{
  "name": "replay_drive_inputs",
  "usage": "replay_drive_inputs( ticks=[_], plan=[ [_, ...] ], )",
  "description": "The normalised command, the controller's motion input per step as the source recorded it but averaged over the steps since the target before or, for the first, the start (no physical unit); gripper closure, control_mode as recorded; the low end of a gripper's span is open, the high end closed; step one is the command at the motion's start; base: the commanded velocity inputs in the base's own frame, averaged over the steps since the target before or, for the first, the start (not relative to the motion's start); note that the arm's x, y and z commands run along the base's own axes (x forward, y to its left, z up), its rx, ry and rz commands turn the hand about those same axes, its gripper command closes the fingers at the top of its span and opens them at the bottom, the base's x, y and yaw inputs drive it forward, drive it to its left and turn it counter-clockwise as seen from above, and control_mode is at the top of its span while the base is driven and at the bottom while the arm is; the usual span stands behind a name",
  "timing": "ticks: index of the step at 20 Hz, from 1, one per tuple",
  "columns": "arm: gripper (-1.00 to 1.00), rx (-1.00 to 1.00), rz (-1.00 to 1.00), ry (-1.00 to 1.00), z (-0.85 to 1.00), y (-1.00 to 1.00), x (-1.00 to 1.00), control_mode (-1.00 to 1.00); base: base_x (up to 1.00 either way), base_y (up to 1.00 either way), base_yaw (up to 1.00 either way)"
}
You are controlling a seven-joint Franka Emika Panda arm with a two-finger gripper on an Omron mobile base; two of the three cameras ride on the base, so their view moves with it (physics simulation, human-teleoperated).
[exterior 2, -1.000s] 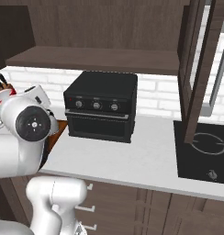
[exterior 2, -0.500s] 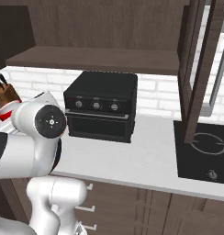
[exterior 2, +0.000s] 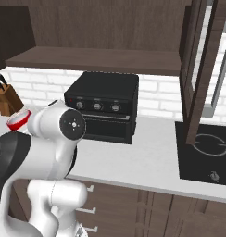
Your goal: Pick the kettle from the counter and place it on the tray. Then pick the mug from the cabinet and place it on the tray. Then close the cabinet doors.
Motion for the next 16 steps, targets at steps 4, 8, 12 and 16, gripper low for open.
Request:
replay_drive_inputs(
  ticks=[4,8,12,16],
  plan=[
    [1.00,0.10,0.04,-0.10,-0.69,0.01,-0.01,-1.00,0.00,0.00,0.00],
    [1.00,0.16,0.03,-0.10,-0.65,0.02,-0.02,-1.00,0.00,0.00,0.00],
    [1.00,0.19,0.02,-0.08,-0.66,0.09,0.00,-1.00,0.00,0.00,0.00],
    [1.00,0.21,0.03,-0.07,-0.69,0.12,0.00,-1.00,0.00,0.00,0.00]
  ],
)
